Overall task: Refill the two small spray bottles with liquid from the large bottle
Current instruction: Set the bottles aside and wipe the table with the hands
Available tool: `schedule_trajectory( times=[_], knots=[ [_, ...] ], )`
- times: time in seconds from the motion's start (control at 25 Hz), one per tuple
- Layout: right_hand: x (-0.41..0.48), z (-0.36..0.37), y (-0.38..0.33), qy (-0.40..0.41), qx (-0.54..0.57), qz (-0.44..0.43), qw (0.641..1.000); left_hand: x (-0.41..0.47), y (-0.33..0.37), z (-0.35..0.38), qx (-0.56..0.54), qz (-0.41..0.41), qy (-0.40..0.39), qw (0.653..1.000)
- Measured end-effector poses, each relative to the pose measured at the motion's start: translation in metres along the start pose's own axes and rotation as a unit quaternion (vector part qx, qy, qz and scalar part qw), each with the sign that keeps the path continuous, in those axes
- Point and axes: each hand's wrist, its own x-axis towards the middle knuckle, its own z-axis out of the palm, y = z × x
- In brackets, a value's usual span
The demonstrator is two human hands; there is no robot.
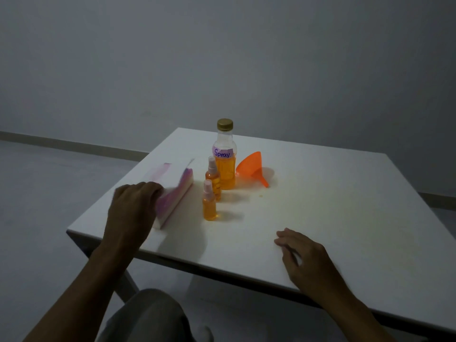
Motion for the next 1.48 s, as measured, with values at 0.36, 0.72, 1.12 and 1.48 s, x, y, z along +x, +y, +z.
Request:
schedule_trajectory(
  times=[0.36,0.72,1.12,1.48],
  knots=[
    [0.013,-0.031,-0.051,-0.071,0.165,0.021,0.984,-0.014,0.080,-0.020,-0.202,0.146,-0.274,0.929],
    [0.028,-0.084,-0.042,-0.241,0.284,0.167,0.913,0.030,0.126,0.015,-0.425,0.113,-0.406,0.801],
    [0.055,-0.048,0.002,-0.046,0.065,0.316,0.945,0.062,0.159,0.133,-0.341,0.030,-0.143,0.929],
    [0.056,-0.012,-0.007,-0.198,-0.120,0.049,0.972,-0.019,0.130,0.130,-0.108,0.068,-0.147,0.981]
  ],
)
